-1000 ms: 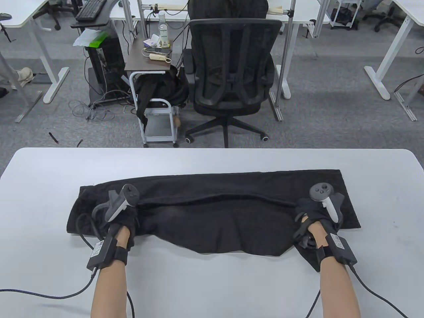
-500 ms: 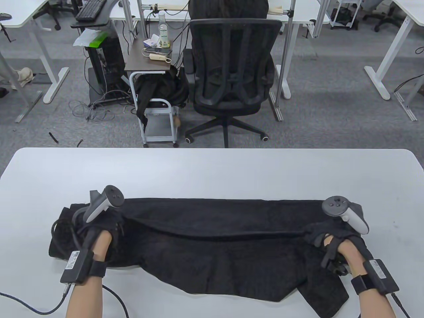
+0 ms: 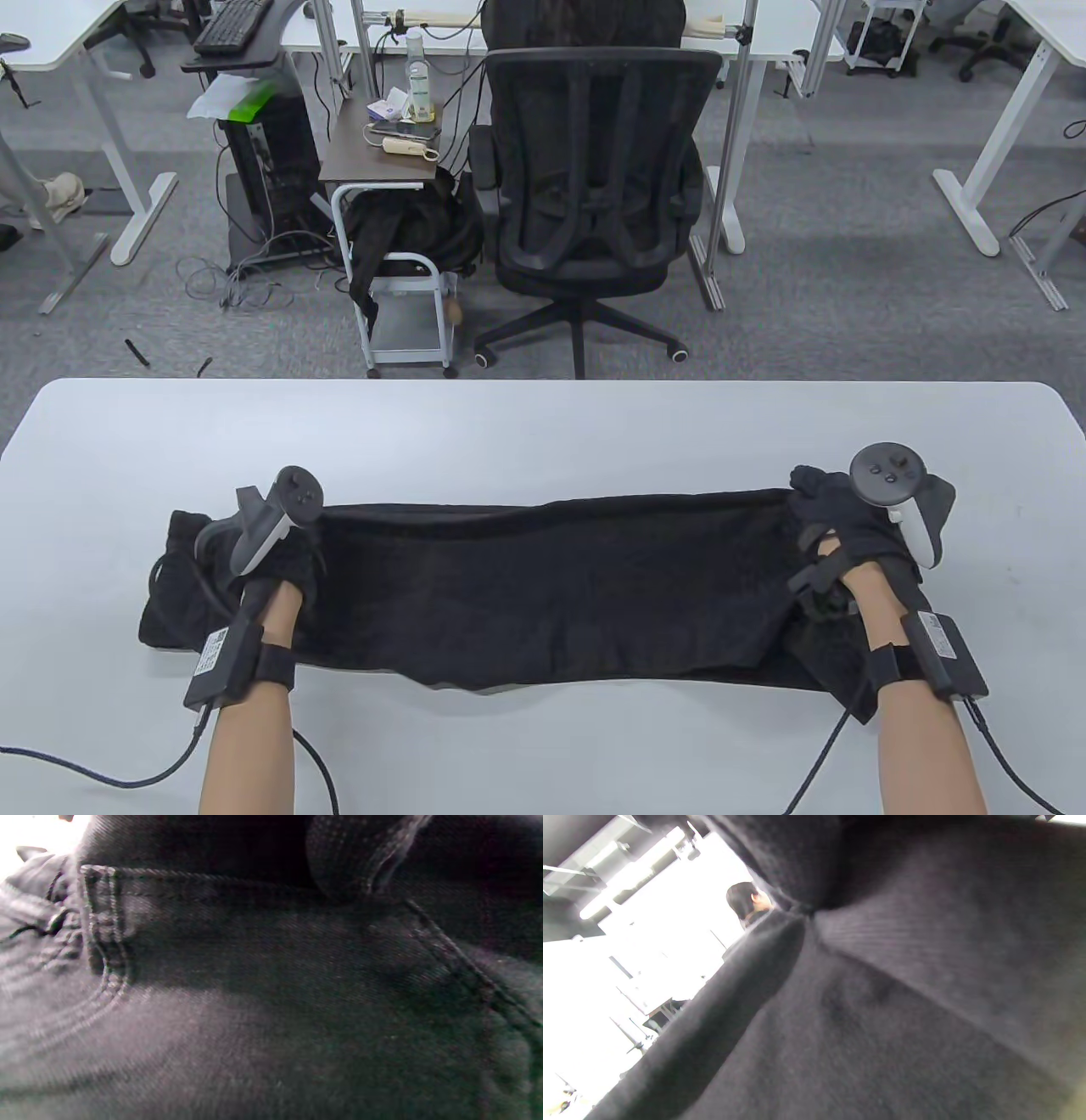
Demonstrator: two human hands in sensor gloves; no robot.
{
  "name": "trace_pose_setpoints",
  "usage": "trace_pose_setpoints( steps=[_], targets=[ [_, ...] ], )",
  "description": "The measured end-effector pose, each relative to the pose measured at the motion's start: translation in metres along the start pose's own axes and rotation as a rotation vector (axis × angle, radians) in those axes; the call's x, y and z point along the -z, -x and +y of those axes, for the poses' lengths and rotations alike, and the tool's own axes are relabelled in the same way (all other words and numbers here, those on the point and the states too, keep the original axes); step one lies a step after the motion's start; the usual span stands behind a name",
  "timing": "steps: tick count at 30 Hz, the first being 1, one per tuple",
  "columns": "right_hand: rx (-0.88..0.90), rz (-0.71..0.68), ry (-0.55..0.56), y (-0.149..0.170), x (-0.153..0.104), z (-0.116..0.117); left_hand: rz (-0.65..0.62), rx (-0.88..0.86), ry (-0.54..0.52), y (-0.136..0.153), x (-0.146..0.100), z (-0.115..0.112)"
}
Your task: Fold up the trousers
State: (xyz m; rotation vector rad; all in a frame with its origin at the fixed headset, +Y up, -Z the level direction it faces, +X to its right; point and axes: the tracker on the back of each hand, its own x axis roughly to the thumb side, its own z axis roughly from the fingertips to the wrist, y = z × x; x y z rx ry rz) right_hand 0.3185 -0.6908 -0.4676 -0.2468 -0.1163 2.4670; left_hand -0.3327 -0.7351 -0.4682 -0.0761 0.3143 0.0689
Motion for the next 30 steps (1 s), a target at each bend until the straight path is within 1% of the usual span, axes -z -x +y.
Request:
trace_pose_setpoints(
  steps=[1, 4, 6, 7, 8, 10, 11, 12, 14, 15, 17, 18, 20, 21, 23, 24, 25, 26, 27, 28, 29, 30],
  targets=[
    [-0.010, 0.028, 0.002, 0.006, 0.000, 0.003, 0.005, -0.005, 0.022, 0.002, 0.002, -0.007],
    [-0.097, 0.150, -0.066, 0.031, 0.002, 0.007, -0.009, 0.016, 0.022, 0.001, 0.006, -0.014],
    [-0.109, 0.304, -0.116, 0.059, 0.001, 0.010, -0.026, 0.030, 0.006, -0.001, 0.007, -0.016],
    [-0.114, 0.351, -0.170, 0.074, -0.001, 0.014, -0.053, 0.019, -0.025, -0.002, 0.008, -0.018],
    [-0.121, 0.383, -0.217, 0.084, -0.003, 0.017, -0.052, 0.015, -0.023, -0.002, 0.009, -0.020],
    [-0.128, 0.469, -0.354, 0.101, -0.009, 0.028, -0.050, 0.009, -0.005, -0.004, 0.011, -0.024],
    [-0.152, 0.481, -0.403, 0.106, -0.012, 0.034, -0.049, 0.019, 0.014, -0.005, 0.012, -0.027],
    [-0.172, 0.485, -0.407, 0.107, -0.014, 0.036, -0.049, 0.030, 0.021, -0.006, 0.013, -0.029],
    [-0.239, 0.418, -0.364, 0.098, -0.016, 0.043, -0.051, 0.064, 0.041, -0.010, 0.015, -0.031],
    [-0.256, 0.404, -0.359, 0.094, -0.017, 0.046, -0.052, 0.070, 0.042, -0.011, 0.015, -0.031],
    [-0.322, 0.367, -0.390, 0.083, -0.018, 0.055, -0.053, 0.071, 0.042, -0.012, 0.016, -0.031],
    [-0.380, 0.358, -0.393, 0.078, -0.018, 0.060, -0.052, 0.065, 0.043, -0.011, 0.016, -0.031],
    [-0.441, 0.341, -0.392, 0.074, -0.018, 0.069, -0.052, 0.056, 0.041, -0.009, 0.015, -0.031],
    [-0.451, 0.326, -0.384, 0.072, -0.019, 0.069, -0.053, 0.051, 0.038, -0.009, 0.015, -0.031],
    [-0.400, 0.295, -0.403, 0.068, -0.019, 0.063, -0.053, 0.042, 0.041, -0.007, 0.015, -0.031],
    [-0.389, 0.291, -0.395, 0.065, -0.019, 0.056, -0.052, 0.036, 0.044, -0.006, 0.015, -0.031],
    [-0.372, 0.274, -0.324, 0.060, -0.019, 0.041, -0.051, 0.029, 0.044, -0.006, 0.015, -0.032],
    [-0.355, 0.249, -0.219, 0.055, -0.019, 0.022, -0.050, 0.028, 0.047, -0.005, 0.016, -0.032],
    [-0.315, 0.249, -0.136, 0.051, -0.020, 0.002, -0.050, 0.031, 0.049, -0.006, 0.016, -0.032],
    [-0.268, 0.249, -0.057, 0.050, -0.021, -0.014, -0.049, 0.035, 0.050, -0.006, 0.017, -0.032],
    [-0.201, 0.242, 0.069, 0.049, -0.023, -0.032, -0.048, 0.042, 0.053, -0.007, 0.018, -0.034],
    [-0.134, 0.248, 0.169, 0.052, -0.027, -0.047, -0.048, 0.045, 0.053, -0.007, 0.018, -0.034]
  ],
)
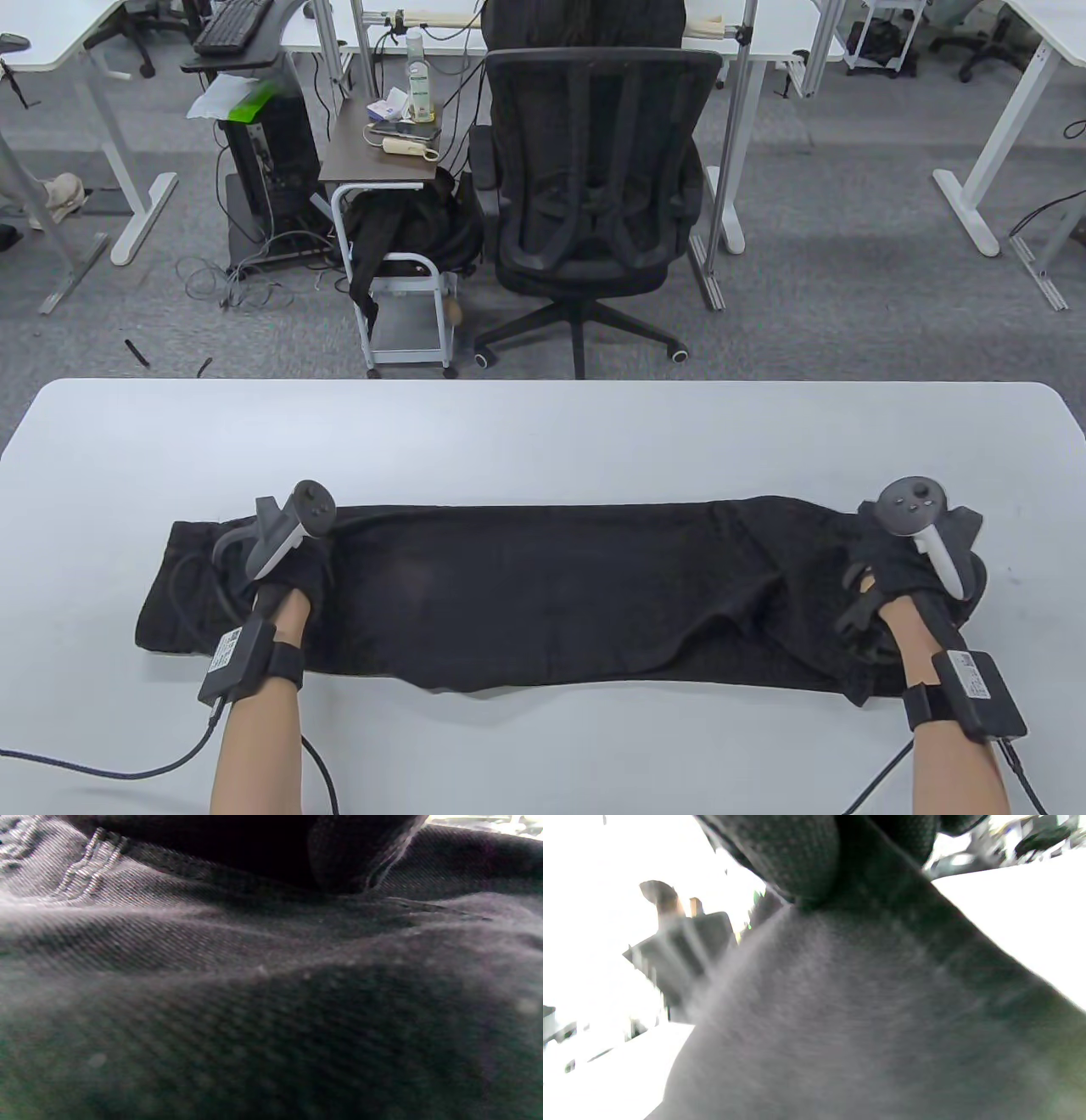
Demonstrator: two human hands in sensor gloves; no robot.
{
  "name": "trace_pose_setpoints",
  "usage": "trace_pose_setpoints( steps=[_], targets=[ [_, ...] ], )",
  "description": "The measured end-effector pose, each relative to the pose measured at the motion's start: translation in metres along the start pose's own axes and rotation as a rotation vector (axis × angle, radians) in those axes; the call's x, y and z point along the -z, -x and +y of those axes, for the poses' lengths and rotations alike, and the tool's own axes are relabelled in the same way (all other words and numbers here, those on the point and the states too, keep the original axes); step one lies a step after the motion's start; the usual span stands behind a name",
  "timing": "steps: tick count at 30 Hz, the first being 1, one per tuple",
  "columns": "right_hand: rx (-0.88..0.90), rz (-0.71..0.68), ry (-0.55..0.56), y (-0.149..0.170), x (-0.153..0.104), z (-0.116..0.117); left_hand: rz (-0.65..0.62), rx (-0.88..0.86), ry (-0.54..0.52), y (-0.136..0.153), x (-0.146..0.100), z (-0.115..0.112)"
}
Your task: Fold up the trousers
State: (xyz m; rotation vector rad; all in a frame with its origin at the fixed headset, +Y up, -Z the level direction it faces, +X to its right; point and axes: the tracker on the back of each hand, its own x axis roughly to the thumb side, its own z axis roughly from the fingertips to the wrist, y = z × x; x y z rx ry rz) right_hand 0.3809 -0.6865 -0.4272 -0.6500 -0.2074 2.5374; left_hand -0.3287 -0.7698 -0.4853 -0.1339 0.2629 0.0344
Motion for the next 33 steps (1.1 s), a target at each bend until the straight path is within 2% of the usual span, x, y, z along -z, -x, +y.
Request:
trace_pose_setpoints(
  steps=[2, 3, 5, 8, 9, 11, 13, 16, 19, 21, 23, 25, 27, 29, 33],
  targets=[
    [0.170, 0.074, 0.097, 0.017, -0.001, -0.015, 0.000, -0.001, 0.000, 0.001, 0.001, -0.001],
    [0.203, 0.109, 0.095, 0.024, 0.000, -0.015, 0.000, -0.003, -0.001, 0.001, 0.001, -0.001],
    [0.149, 0.184, -0.018, 0.044, 0.001, -0.005, -0.001, -0.007, -0.001, 0.002, 0.001, -0.001],
    [0.004, 0.266, -0.205, 0.074, -0.002, 0.022, -0.002, -0.003, 0.002, 0.001, 0.002, -0.002],
    [-0.011, 0.285, -0.300, 0.085, -0.005, 0.032, -0.002, -0.002, 0.002, 0.001, 0.002, -0.003],
    [0.006, 0.357, -0.304, 0.095, -0.010, 0.041, -0.002, -0.002, 0.003, 0.001, 0.002, -0.004],
    [-0.050, 0.423, -0.388, 0.101, -0.014, 0.046, -0.002, -0.003, 0.005, 0.001, 0.002, -0.004],
    [-0.076, 0.372, -0.421, 0.097, -0.015, 0.048, -0.002, -0.001, 0.007, 0.001, 0.003, -0.004],
    [0.078, 0.304, -0.490, 0.089, -0.015, 0.047, -0.001, 0.000, 0.009, 0.001, 0.004, -0.005],
    [0.152, 0.234, -0.400, 0.081, -0.014, 0.034, -0.002, -0.004, 0.009, 0.001, 0.004, -0.005],
    [0.120, 0.196, -0.204, 0.076, -0.015, 0.013, -0.002, -0.011, 0.009, 0.002, 0.005, -0.006],
    [0.065, 0.193, -0.037, 0.077, -0.015, -0.004, -0.002, -0.017, 0.010, 0.003, 0.006, -0.006],
    [0.085, 0.241, 0.034, 0.083, -0.016, -0.006, -0.002, -0.015, 0.011, 0.003, 0.006, -0.007],
    [0.039, 0.285, 0.016, 0.087, -0.018, 0.002, -0.002, -0.007, 0.011, 0.002, 0.007, -0.007],
    [-0.103, 0.191, -0.181, 0.077, -0.023, 0.034, -0.001, -0.002, 0.012, 0.002, 0.007, -0.008]
  ],
)
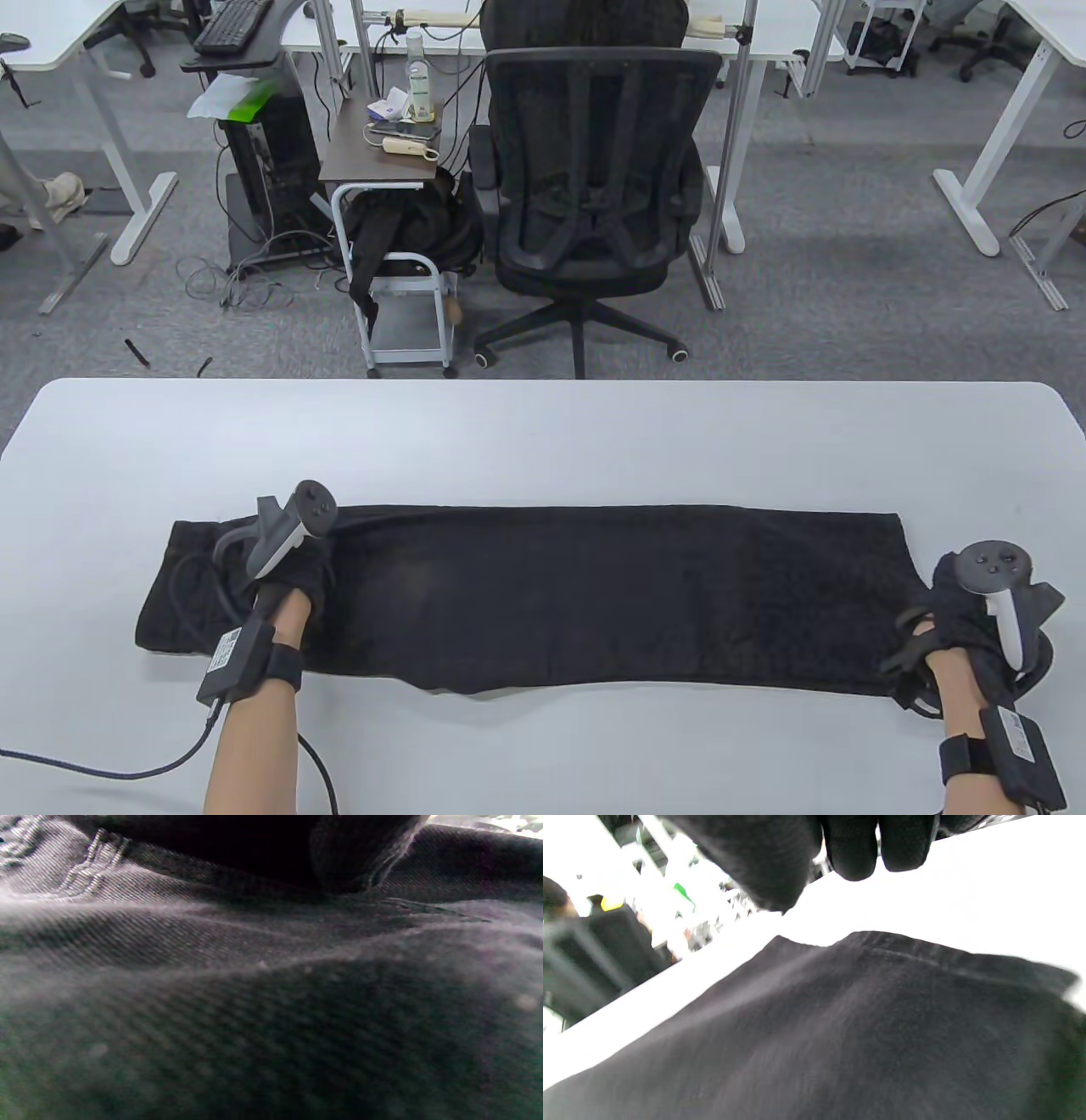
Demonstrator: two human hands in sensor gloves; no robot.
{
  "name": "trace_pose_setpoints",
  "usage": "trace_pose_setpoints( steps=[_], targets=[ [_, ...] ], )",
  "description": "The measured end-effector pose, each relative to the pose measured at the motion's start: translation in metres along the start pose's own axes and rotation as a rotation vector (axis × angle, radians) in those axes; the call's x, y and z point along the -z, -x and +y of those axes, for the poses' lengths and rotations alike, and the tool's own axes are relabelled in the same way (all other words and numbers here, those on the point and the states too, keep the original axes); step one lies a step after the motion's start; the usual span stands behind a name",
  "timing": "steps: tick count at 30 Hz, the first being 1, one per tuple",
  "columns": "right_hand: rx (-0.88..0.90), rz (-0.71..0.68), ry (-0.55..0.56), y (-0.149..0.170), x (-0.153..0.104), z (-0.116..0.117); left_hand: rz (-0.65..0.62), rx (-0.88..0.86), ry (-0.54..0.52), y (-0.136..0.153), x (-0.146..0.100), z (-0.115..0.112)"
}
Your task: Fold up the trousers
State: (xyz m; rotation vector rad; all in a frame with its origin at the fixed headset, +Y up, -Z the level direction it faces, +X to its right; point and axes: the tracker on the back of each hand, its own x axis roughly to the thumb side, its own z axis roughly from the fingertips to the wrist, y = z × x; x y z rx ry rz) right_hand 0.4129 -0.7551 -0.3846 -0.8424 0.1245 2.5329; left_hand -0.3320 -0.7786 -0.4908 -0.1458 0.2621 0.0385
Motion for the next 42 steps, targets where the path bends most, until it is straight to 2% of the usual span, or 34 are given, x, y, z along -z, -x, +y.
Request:
trace_pose_setpoints(
  steps=[1, 3, 5, 9, 11, 13, 15, 18, 20, 22, 24, 25, 26, 28, 30, 31, 33, 34, 36, 38, 40, 41, 42],
  targets=[
    [-0.008, -0.073, -0.057, -0.006, -0.001, 0.012, 0.000, 0.001, 0.000, 0.000, 0.000, 0.000],
    [-0.045, -0.117, -0.189, -0.015, -0.004, 0.030, 0.000, 0.001, 0.001, 0.000, 0.000, -0.001],
    [-0.102, -0.141, -0.252, -0.021, -0.007, 0.047, 0.001, -0.008, 0.004, 0.001, -0.001, -0.001],
    [-0.222, -0.038, -0.394, -0.011, -0.004, 0.069, -0.012, -0.015, 0.014, 0.004, -0.004, 0.001],
    [-0.203, -0.041, -0.343, -0.006, -0.001, 0.067, -0.019, -0.010, 0.016, 0.006, -0.006, 0.005],
    [-0.151, -0.002, -0.382, -0.002, 0.002, 0.065, -0.011, 0.057, 0.023, 0.008, -0.007, 0.009],
    [-0.164, 0.021, -0.369, 0.003, 0.007, 0.064, -0.010, 0.144, 0.007, 0.012, -0.008, 0.015],
    [-0.152, 0.047, -0.357, 0.010, 0.013, 0.062, -0.033, 0.130, -0.022, 0.015, -0.011, 0.033],
    [-0.150, 0.069, -0.353, 0.013, 0.017, 0.060, -0.068, 0.100, -0.133, 0.015, -0.017, 0.058],
    [-0.171, 0.099, -0.329, 0.014, 0.018, 0.059, -0.113, -0.034, -0.318, 0.017, -0.026, 0.078],
    [-0.185, 0.127, -0.303, 0.017, 0.019, 0.058, -0.150, -0.112, -0.427, 0.015, -0.027, 0.074],
    [-0.184, 0.134, -0.293, 0.019, 0.019, 0.057, -0.137, -0.092, -0.390, 0.015, -0.023, 0.068],
    [-0.162, 0.139, -0.302, 0.021, 0.020, 0.057, -0.096, -0.062, -0.243, 0.015, -0.015, 0.052],
    [-0.146, 0.140, -0.309, 0.024, 0.021, 0.057, -0.068, 0.035, -0.109, 0.015, -0.003, 0.024],
    [-0.136, 0.146, -0.324, 0.025, 0.023, 0.056, -0.045, 0.075, -0.008, 0.013, 0.002, 0.006],
    [-0.139, 0.152, -0.331, 0.025, 0.023, 0.055, -0.047, 0.081, -0.010, 0.012, 0.002, 0.004],
    [-0.151, 0.160, -0.339, 0.025, 0.026, 0.053, -0.063, 0.094, -0.065, 0.008, 0.003, 0.015],
    [-0.149, 0.163, -0.343, 0.026, 0.027, 0.053, -0.073, 0.109, -0.086, 0.007, 0.002, 0.028],
    [-0.131, 0.167, -0.354, 0.027, 0.029, 0.052, -0.080, 0.141, -0.209, 0.009, -0.001, 0.058],
    [-0.147, 0.168, -0.350, 0.026, 0.028, 0.052, -0.075, 0.094, -0.312, 0.007, -0.003, 0.081],
    [-0.144, 0.174, -0.342, 0.026, 0.028, 0.051, -0.018, 0.104, -0.289, 0.003, -0.002, 0.089],
    [-0.143, 0.177, -0.339, 0.027, 0.029, 0.051, -0.021, 0.143, -0.221, -0.002, -0.004, 0.089],
    [-0.137, 0.179, -0.341, 0.027, 0.029, 0.051, -0.063, 0.151, -0.217, -0.006, -0.007, 0.089]
  ],
)
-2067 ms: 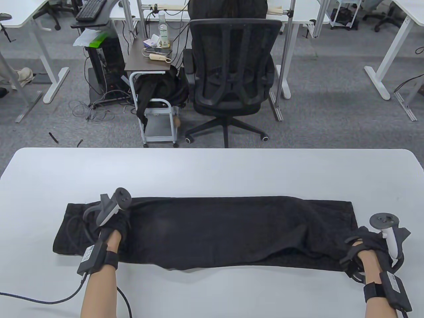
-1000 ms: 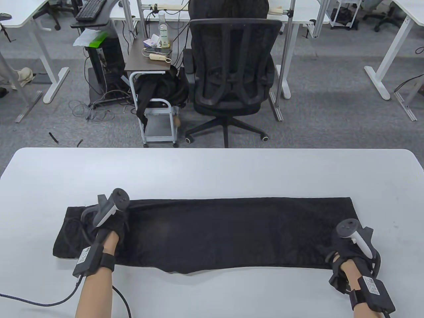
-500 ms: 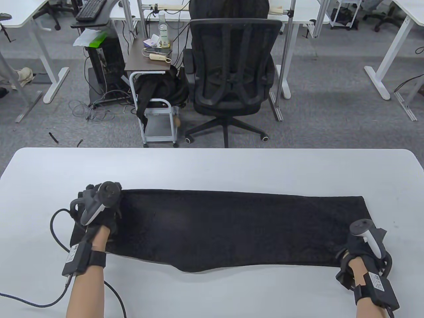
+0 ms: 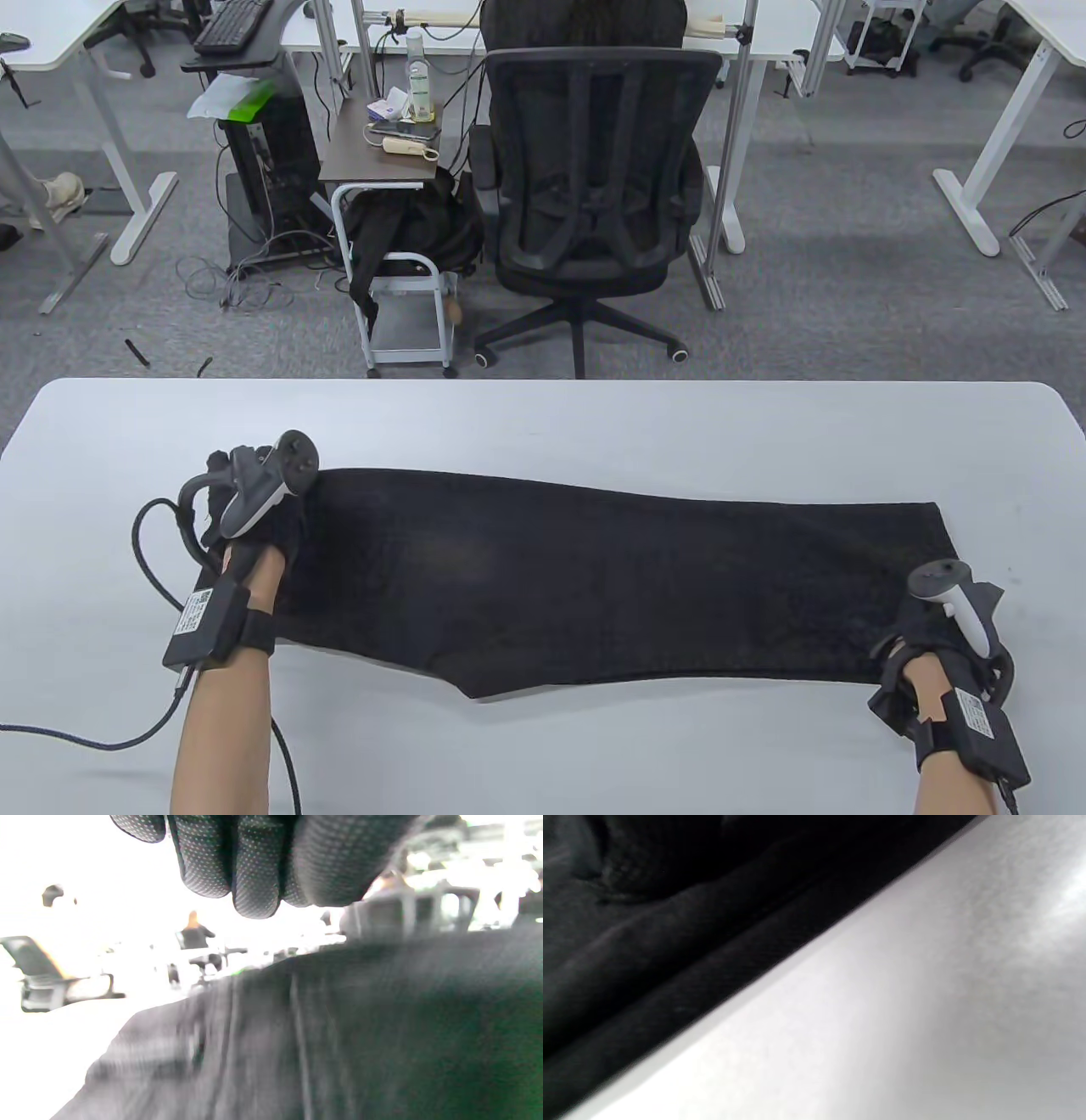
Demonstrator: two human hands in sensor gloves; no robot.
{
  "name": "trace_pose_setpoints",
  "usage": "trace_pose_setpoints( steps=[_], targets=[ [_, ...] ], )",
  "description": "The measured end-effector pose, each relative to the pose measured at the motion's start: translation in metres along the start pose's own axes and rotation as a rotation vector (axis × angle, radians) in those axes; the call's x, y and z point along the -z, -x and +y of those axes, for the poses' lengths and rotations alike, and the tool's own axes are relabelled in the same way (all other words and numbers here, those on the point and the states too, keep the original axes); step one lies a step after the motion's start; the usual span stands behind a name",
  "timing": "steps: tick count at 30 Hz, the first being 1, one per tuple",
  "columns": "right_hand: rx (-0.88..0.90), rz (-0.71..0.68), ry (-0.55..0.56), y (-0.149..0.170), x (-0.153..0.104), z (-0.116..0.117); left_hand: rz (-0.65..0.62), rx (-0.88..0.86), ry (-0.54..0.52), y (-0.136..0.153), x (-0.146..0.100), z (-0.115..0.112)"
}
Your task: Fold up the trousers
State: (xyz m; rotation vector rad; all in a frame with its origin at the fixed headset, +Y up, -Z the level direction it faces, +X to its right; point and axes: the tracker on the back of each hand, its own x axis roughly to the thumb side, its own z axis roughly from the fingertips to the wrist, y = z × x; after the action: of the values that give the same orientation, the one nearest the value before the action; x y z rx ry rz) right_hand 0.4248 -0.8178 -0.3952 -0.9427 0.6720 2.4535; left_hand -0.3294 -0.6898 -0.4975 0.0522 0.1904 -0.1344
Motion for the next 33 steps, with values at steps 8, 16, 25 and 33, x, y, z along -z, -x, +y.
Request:
trace_pose_setpoints(
  steps=[8, 16, 25, 33],
  targets=[
    [-0.031, 0.026, -0.019, -0.005, 0.000, -0.003, -0.425, -0.249, 0.170, -0.085, -0.081, -0.010],
    [-0.013, 0.015, -0.019, -0.003, -0.002, -0.001, -0.798, -0.150, 0.404, -0.179, -0.176, -0.040],
    [-0.013, 0.013, -0.029, -0.002, -0.005, -0.002, -0.781, 0.296, 0.124, -0.198, -0.195, -0.061],
    [-0.022, 0.016, -0.035, -0.003, -0.003, -0.001, -0.686, 0.159, 0.259, -0.172, -0.179, 0.015]
  ],
)
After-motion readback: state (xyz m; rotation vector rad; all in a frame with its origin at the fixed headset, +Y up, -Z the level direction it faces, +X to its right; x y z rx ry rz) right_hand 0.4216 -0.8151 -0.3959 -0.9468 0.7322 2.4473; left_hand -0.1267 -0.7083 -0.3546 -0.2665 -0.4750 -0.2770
